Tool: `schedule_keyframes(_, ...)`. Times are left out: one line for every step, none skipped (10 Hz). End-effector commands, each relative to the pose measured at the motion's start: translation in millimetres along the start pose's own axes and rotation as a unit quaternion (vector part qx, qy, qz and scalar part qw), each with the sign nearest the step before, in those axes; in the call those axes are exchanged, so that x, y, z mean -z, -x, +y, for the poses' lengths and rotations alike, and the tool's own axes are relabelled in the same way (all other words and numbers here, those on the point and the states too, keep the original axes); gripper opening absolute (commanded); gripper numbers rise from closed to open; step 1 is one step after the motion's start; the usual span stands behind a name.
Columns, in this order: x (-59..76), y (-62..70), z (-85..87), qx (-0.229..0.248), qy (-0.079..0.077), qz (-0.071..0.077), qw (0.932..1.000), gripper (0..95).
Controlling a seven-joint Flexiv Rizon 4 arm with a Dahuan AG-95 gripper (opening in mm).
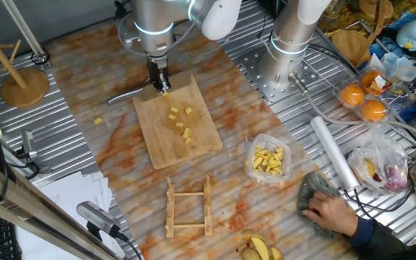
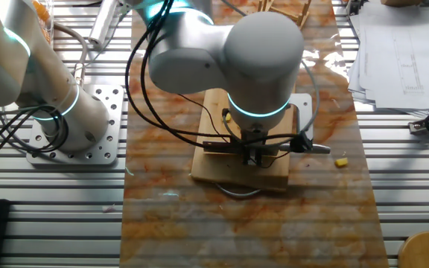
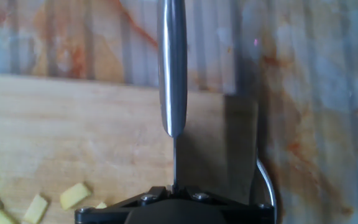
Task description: Chop the potatoes
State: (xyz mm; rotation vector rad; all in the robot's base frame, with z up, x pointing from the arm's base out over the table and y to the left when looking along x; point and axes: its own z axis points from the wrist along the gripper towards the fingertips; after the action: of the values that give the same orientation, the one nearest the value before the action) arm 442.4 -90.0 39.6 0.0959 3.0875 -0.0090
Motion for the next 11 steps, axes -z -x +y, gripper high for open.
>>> schedule_keyframes(2.0,0.7,1.9,0.001,0.008,0.003,1.0000,0.0)
schedule_keyframes(12.5,-0.4,5.1,-0.002,0.008,0.004,1.0000,0.0)
schedule_keyframes(18.2,-2.2,6.9,-0.002,0.010,0.003,0.9999,0.0)
schedule_keyframes(21.4,-3.2,7.9,-0.002,0.009,0.002,1.0000,0.0)
schedule_keyframes(23.1,-4.0,6.8,-0.001,0.007,0.001,1.0000,0.0)
schedule_keyframes(23.6,-4.5,4.3,0.000,0.005,0.001,1.0000,0.0)
schedule_keyframes(24.7,-5.4,1.0,0.002,0.005,0.002,1.0000,0.0)
schedule_keyframes(26.5,-6.6,-2.3,0.004,0.006,0.002,1.0000,0.0)
schedule_keyframes(27.2,-7.5,-5.8,0.005,0.006,0.003,1.0000,0.0)
schedule_keyframes(26.4,-7.6,-7.7,0.007,0.007,0.003,0.9999,0.0)
schedule_keyframes(25.5,-7.3,-8.0,0.006,0.007,0.003,0.9999,0.0)
